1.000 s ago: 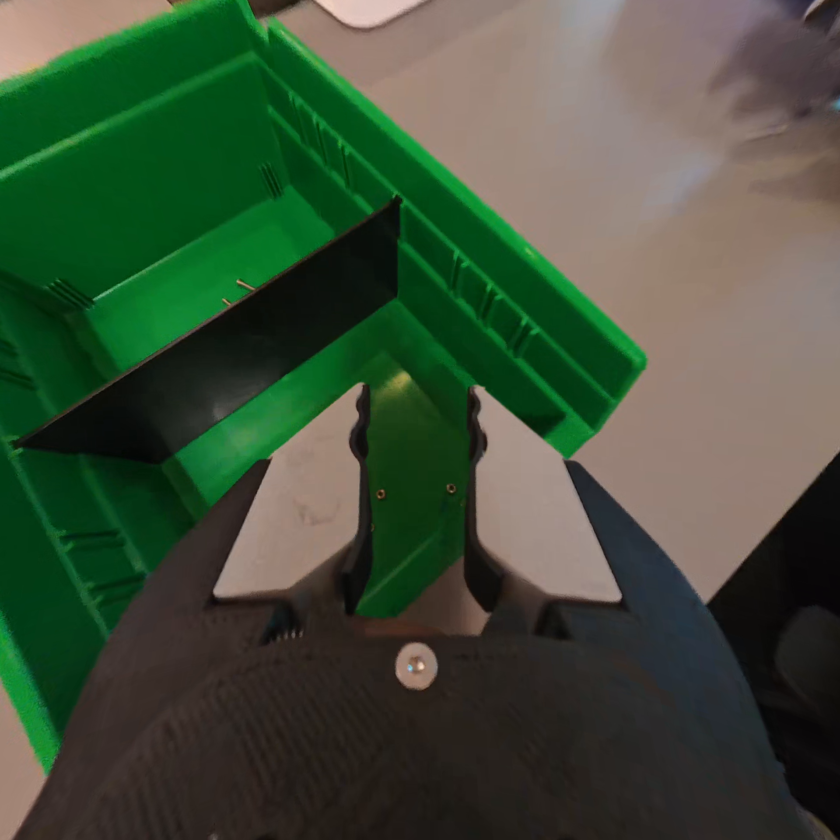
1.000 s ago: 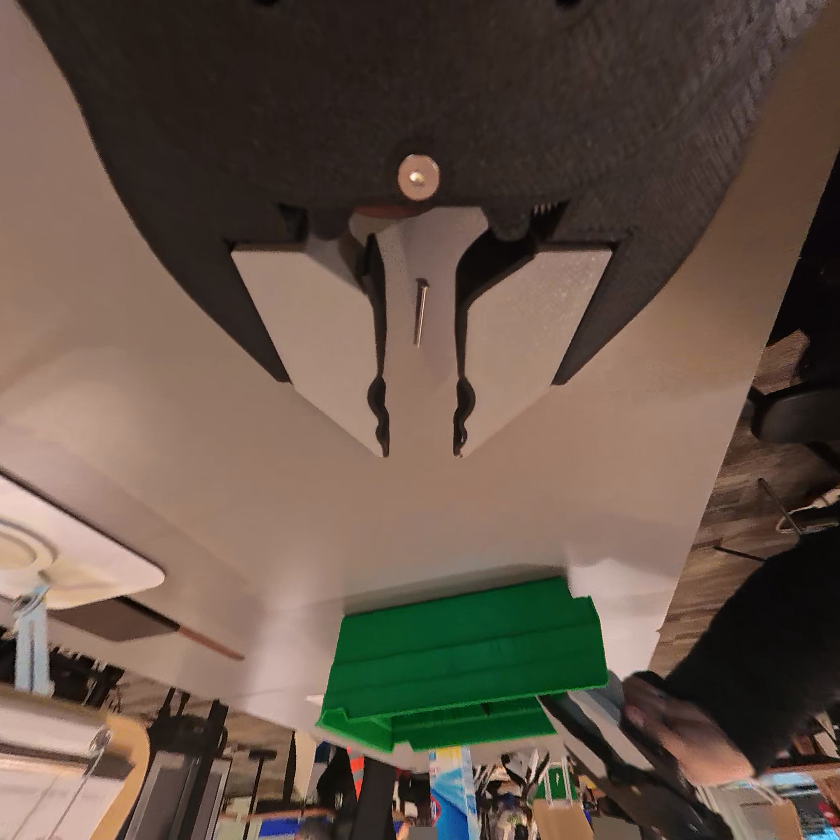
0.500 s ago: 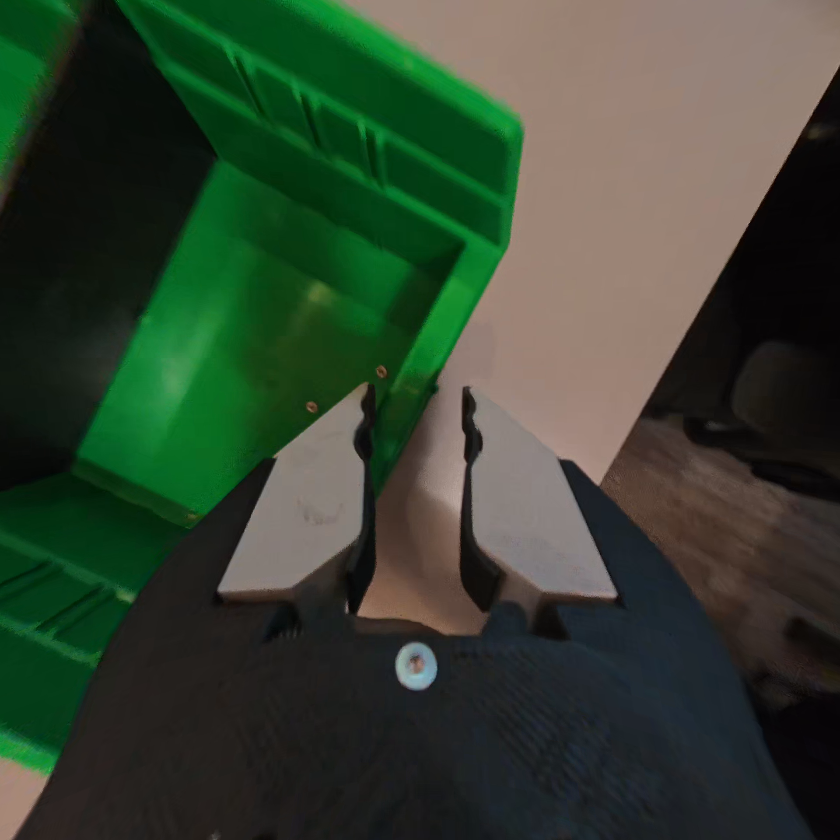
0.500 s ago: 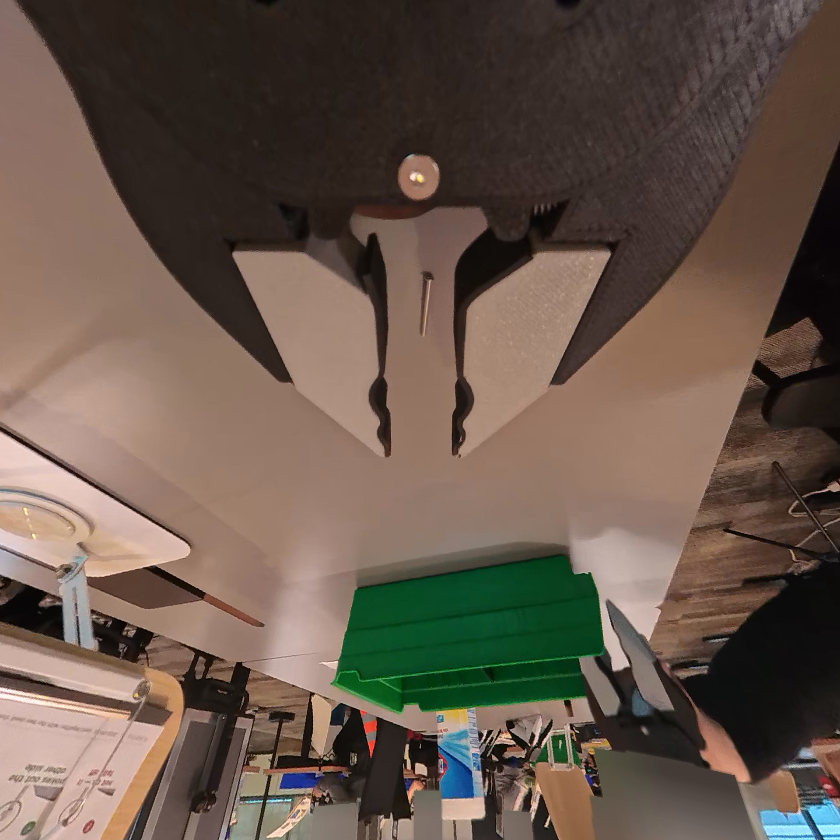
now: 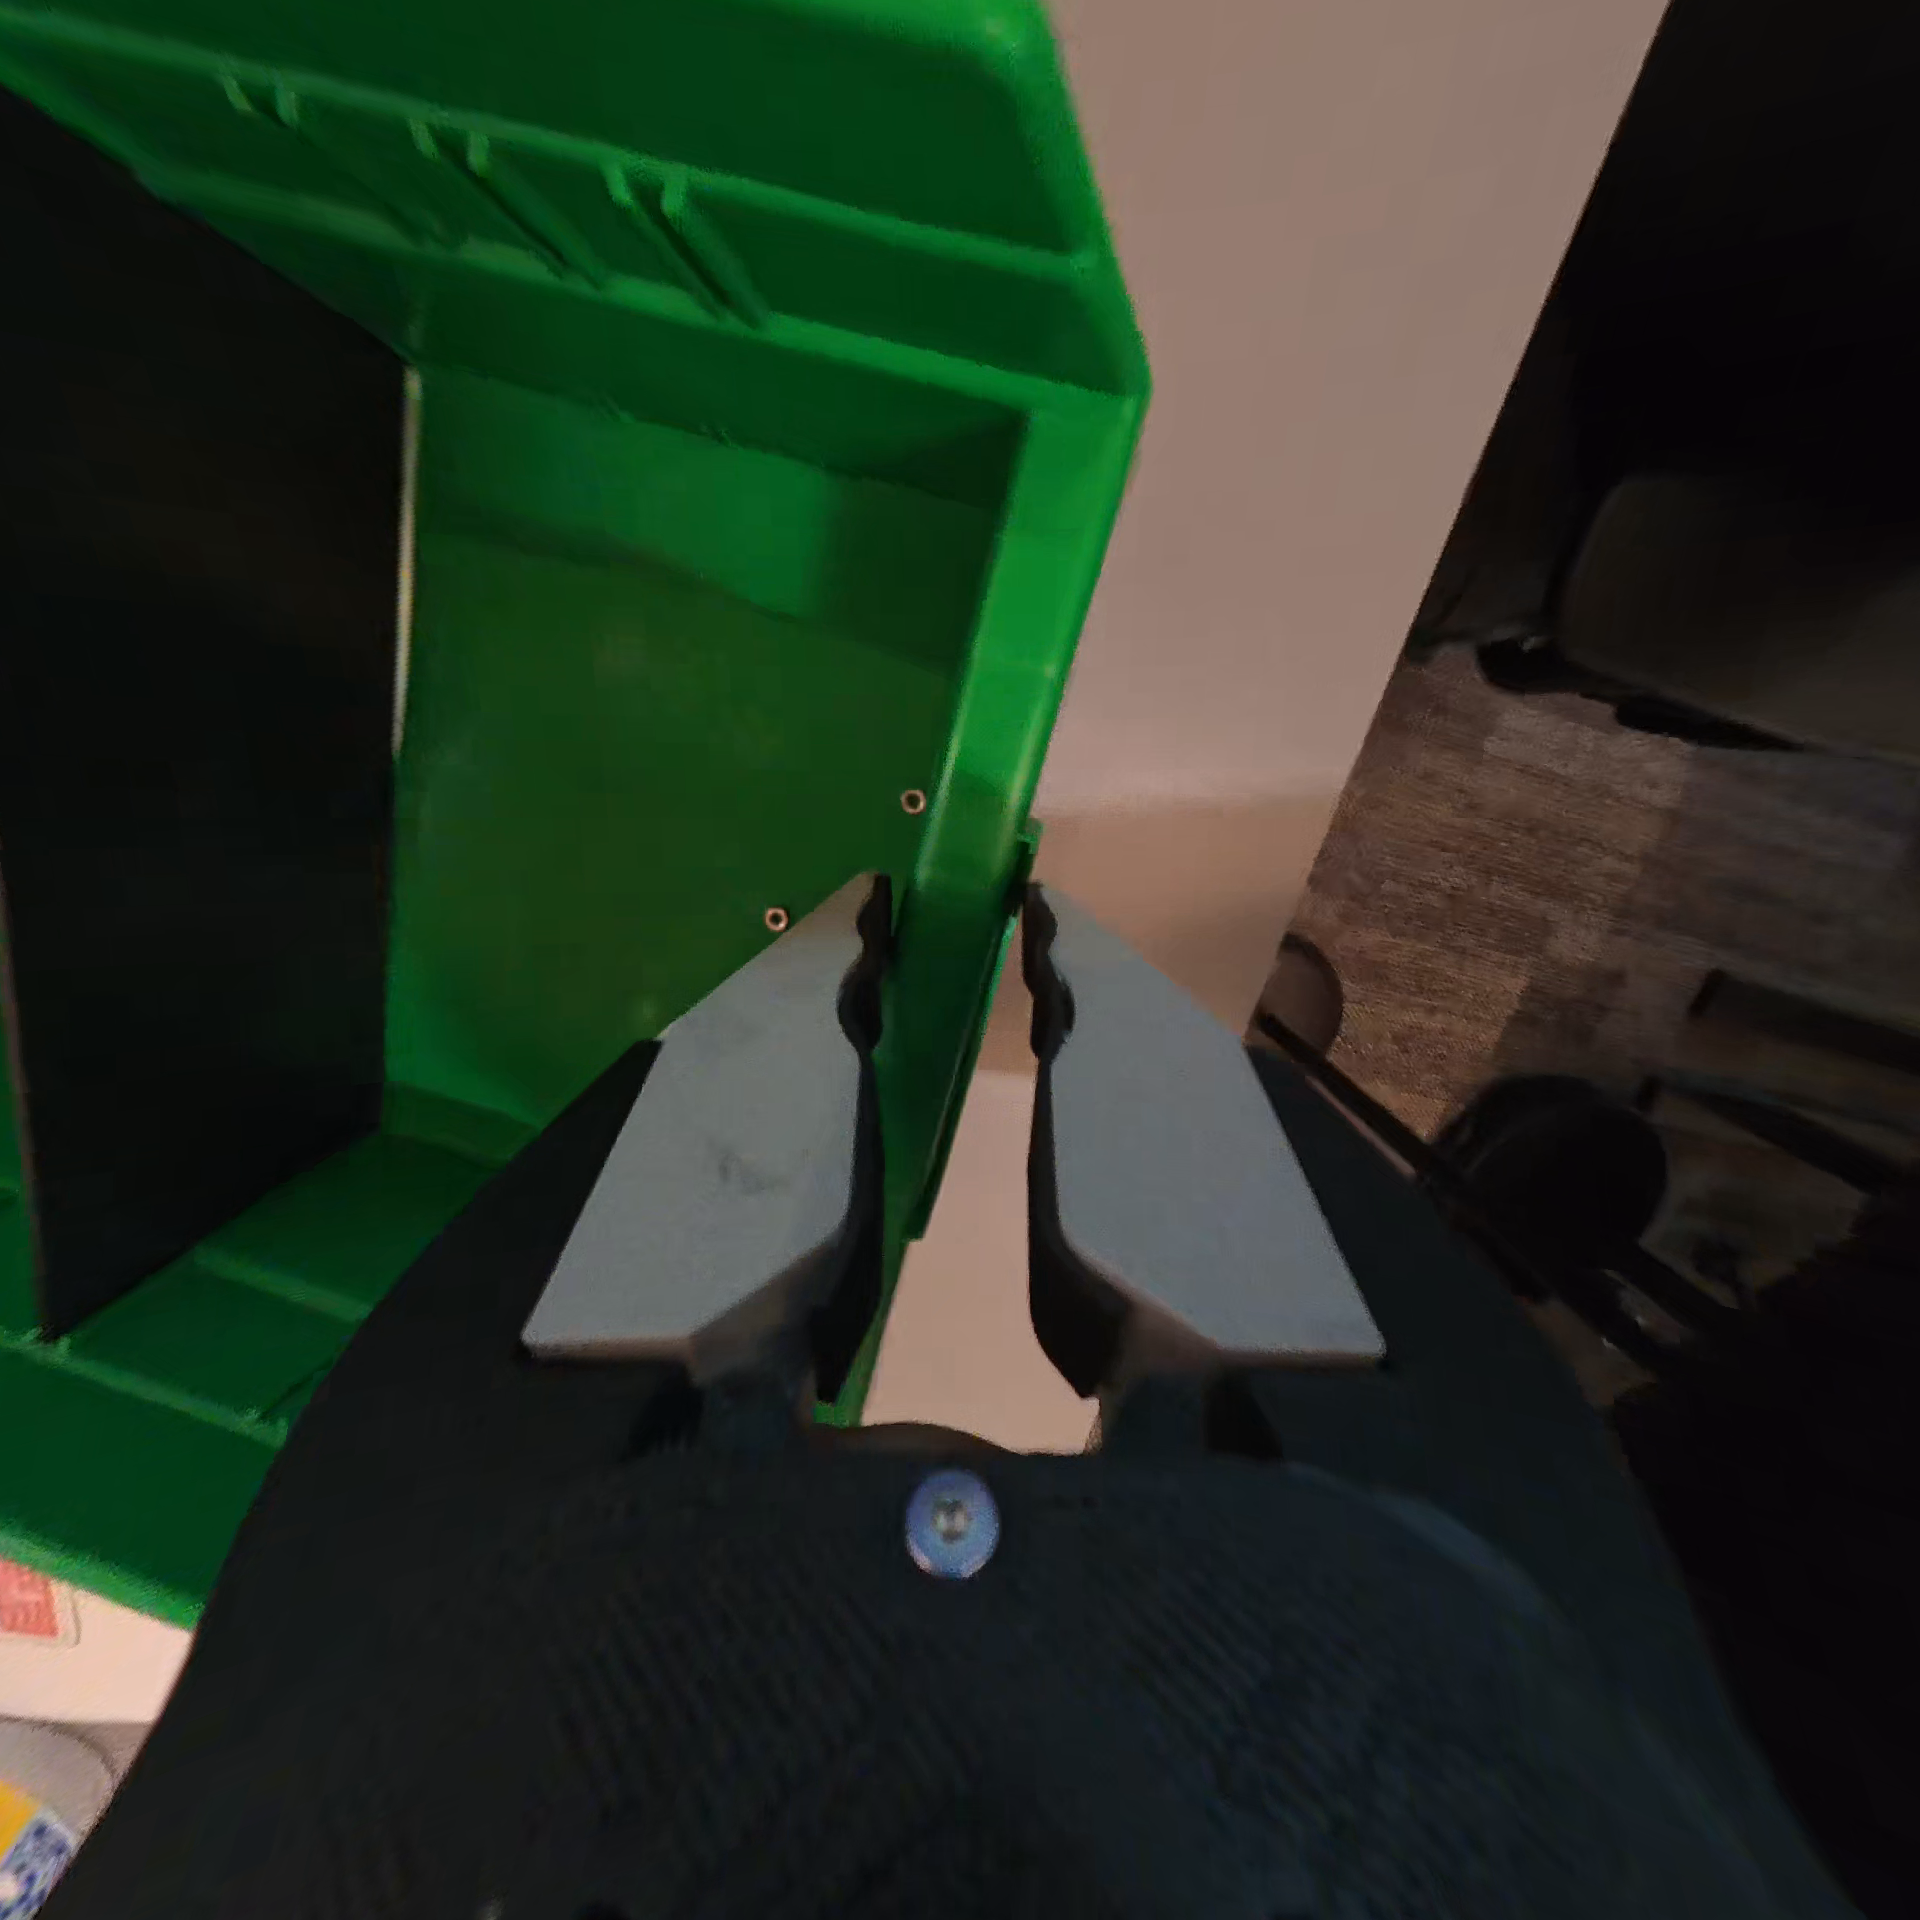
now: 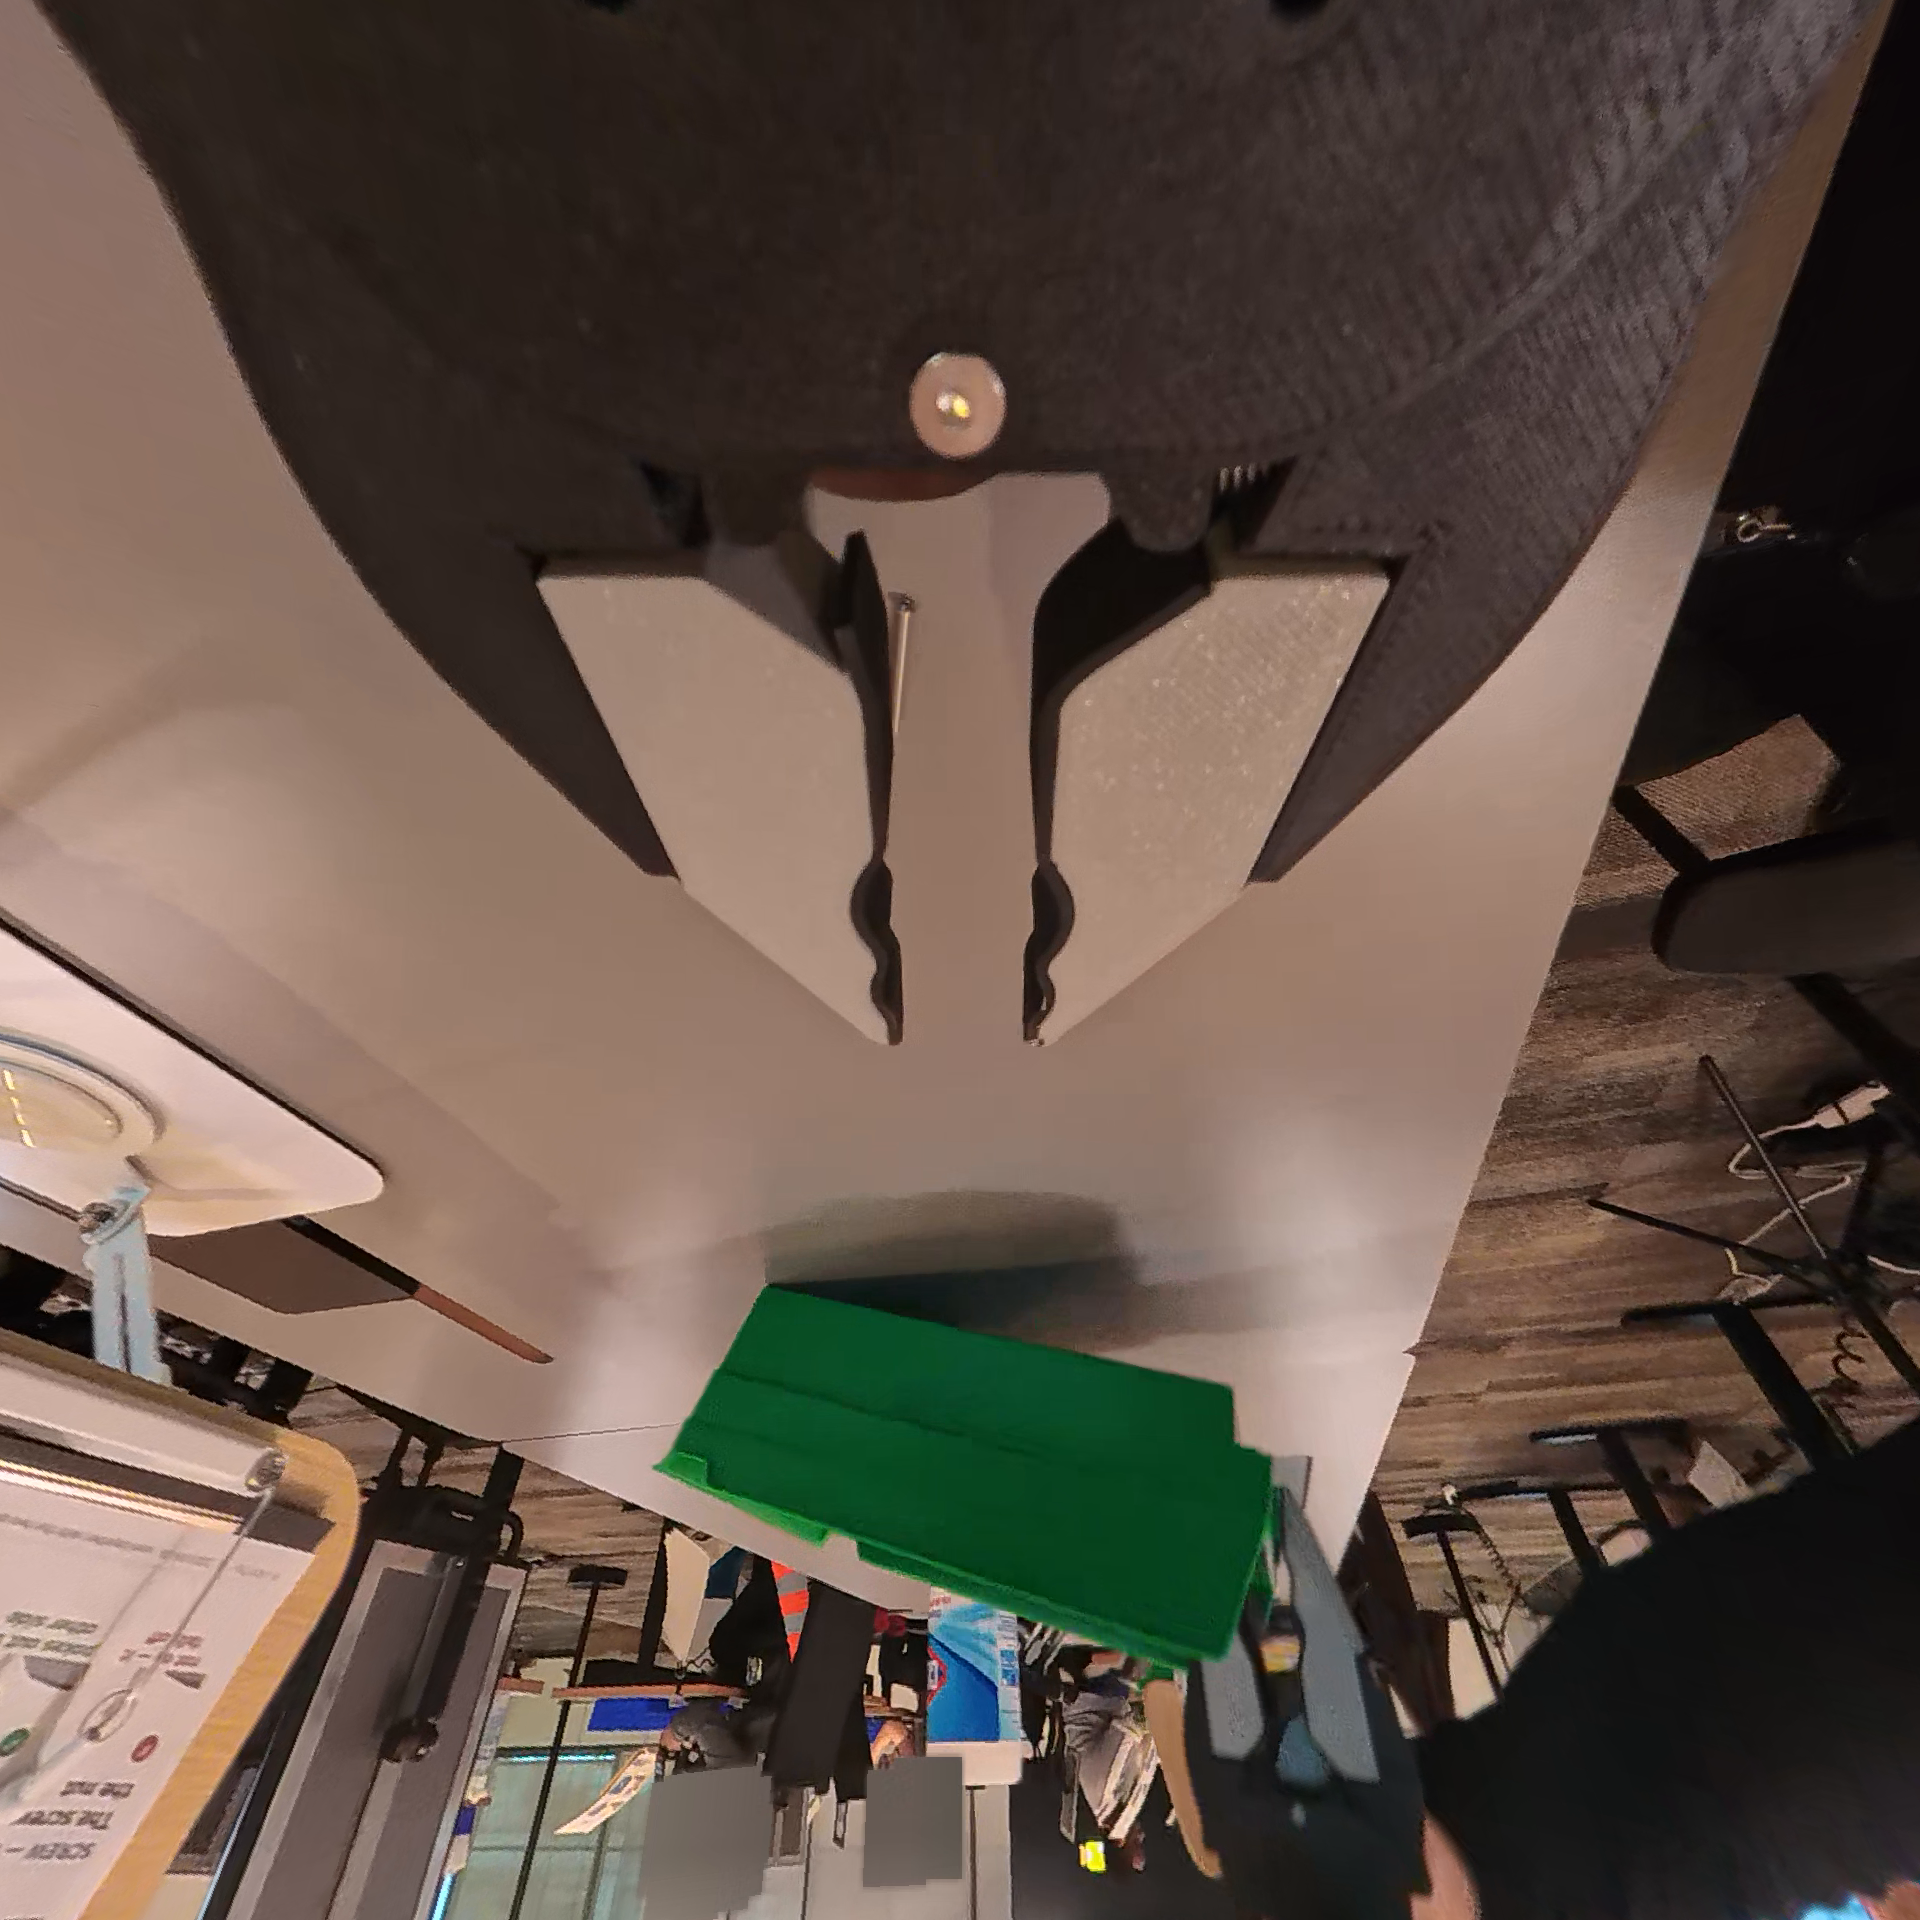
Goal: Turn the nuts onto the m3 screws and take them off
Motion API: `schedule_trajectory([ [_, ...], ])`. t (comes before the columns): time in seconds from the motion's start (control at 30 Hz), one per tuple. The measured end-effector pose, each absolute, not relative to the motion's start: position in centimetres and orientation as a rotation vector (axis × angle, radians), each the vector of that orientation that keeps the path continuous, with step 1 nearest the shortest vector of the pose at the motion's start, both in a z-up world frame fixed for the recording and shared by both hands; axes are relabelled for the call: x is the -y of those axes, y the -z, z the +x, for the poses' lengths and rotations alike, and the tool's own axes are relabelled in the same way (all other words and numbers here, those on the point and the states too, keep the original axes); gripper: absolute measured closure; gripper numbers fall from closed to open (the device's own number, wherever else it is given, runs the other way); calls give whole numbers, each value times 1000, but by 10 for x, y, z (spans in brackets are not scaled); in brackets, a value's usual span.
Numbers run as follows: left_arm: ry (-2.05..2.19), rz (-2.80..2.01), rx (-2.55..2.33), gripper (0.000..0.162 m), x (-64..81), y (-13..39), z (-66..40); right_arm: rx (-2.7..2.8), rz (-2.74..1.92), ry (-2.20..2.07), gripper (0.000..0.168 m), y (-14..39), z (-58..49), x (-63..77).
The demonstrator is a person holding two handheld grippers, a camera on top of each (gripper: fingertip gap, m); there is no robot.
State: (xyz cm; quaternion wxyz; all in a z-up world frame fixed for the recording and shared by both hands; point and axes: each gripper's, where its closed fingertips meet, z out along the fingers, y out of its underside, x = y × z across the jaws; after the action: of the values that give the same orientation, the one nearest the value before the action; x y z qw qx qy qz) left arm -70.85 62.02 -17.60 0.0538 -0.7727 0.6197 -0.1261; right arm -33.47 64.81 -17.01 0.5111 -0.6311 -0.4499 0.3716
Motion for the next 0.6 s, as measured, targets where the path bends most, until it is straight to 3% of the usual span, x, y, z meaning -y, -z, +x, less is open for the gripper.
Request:
schedule_trajectory([
  [0.1,553,-2321,-1870,140,-613,173,-691,1114,-1511,-895,148,171,-339,-642],
  [0.27,311,-2420,-2049,138,-600,257,-707,1166,-1500,-848,149,174,-342,-636],
  [0.6,346,-2355,-1842,145,-603,232,-709,1138,-1513,-878,149,173,-341,-638],
])
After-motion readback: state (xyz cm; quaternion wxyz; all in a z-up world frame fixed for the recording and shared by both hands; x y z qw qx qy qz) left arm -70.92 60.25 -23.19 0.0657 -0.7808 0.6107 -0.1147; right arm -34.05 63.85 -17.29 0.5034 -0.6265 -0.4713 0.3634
